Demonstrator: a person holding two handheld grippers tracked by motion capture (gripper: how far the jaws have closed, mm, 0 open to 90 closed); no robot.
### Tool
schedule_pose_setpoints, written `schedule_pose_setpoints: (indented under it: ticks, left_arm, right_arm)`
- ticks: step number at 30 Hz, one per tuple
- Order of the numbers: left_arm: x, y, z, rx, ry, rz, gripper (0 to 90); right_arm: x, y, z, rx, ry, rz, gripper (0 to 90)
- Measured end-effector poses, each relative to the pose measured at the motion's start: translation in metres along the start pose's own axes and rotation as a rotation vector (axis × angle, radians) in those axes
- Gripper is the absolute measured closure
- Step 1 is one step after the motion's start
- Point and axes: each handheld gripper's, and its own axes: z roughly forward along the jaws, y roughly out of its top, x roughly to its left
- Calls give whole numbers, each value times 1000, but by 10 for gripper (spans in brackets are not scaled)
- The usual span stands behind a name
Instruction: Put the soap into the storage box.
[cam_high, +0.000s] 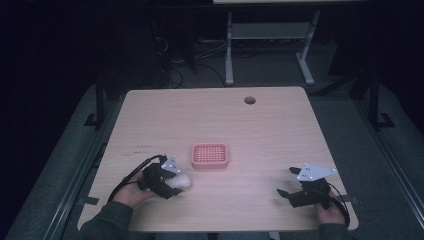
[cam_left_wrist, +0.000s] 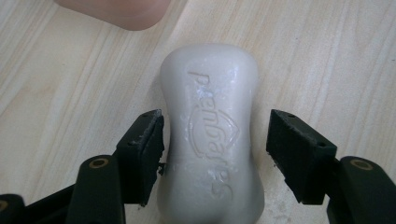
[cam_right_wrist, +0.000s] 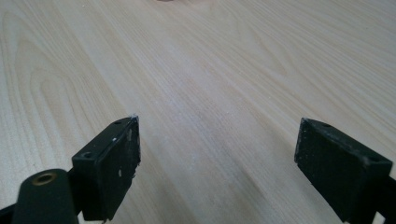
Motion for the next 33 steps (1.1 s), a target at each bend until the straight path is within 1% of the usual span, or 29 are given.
schedule_pose_setpoints:
  ticks: [2,7,8,13,16,22,31,32,33]
  left_arm:
    - [0,0,1,0,-4,-7,381]
    - [2,1,3,9,-7,-7,400]
    - [3,2,5,9,-10,-12,408]
    - [4,3,8,21,-17,-10,444]
    - [4,3,9,16,-15,-14,457]
    - [7,3,10,16,-28,-22,469]
    - [6,3,9,20,-27,-27,489]
    - [6,3,9,20,-26,-31,490]
    - [6,3,9,21,-27,-27,490]
  right_arm:
    - [0,0,0,1,-2,-2,136]
    - [0,0,0,1,-2,-1,136]
    - [0,0,0,2,-2,-1,136]
    - [0,0,0,1,-2,0,136]
    - [0,0,0,1,-2,0,136]
    - [0,0,0,1,-2,0,136]
    - [0,-1,0,-1,-1,2,136]
    - [-1,-1,0,-1,-3,-5,136]
    - [-1,-1,0,-1,-3,-4,136]
